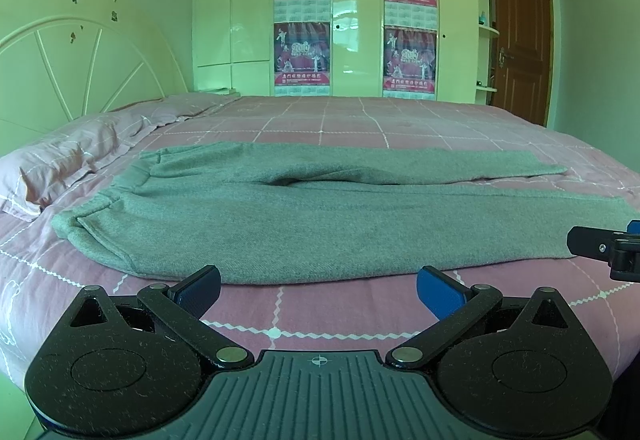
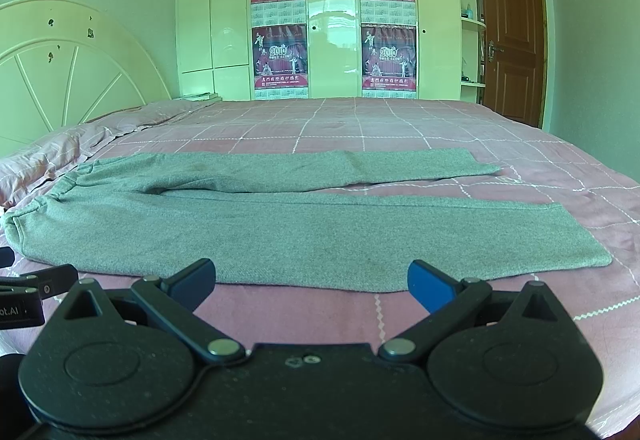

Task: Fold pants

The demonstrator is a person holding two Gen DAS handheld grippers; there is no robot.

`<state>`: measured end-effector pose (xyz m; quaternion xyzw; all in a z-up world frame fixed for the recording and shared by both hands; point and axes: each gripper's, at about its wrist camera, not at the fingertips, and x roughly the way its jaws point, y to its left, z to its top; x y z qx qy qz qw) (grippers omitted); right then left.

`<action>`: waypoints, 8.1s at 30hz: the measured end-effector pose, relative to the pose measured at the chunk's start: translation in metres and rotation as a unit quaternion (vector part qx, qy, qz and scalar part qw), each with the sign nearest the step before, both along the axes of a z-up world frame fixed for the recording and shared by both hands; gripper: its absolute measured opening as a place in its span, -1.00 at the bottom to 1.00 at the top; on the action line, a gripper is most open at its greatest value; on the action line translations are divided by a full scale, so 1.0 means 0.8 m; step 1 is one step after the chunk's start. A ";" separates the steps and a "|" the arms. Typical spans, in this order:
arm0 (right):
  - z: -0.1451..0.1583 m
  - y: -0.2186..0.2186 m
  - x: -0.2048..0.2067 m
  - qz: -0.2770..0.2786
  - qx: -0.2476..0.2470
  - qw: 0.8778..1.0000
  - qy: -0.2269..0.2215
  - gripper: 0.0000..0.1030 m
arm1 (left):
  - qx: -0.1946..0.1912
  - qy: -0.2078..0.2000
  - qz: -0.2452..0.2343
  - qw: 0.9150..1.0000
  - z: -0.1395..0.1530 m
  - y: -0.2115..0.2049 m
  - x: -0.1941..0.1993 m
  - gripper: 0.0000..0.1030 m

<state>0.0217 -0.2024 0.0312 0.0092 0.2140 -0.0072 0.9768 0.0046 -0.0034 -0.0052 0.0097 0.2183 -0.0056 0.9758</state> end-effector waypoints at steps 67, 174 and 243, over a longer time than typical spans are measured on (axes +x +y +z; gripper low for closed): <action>0.074 0.086 0.250 0.093 -0.070 0.993 -0.036 0.89 | -0.012 0.037 0.085 0.996 0.045 0.280 0.311 1.00; -0.083 -0.009 0.255 -0.046 0.476 0.863 0.163 -0.25 | -0.503 0.042 0.177 0.845 -0.076 0.384 0.213 0.21; -0.078 -0.022 0.167 0.022 0.397 0.899 0.181 -0.92 | -0.396 0.107 0.098 0.907 -0.079 0.467 0.259 -0.39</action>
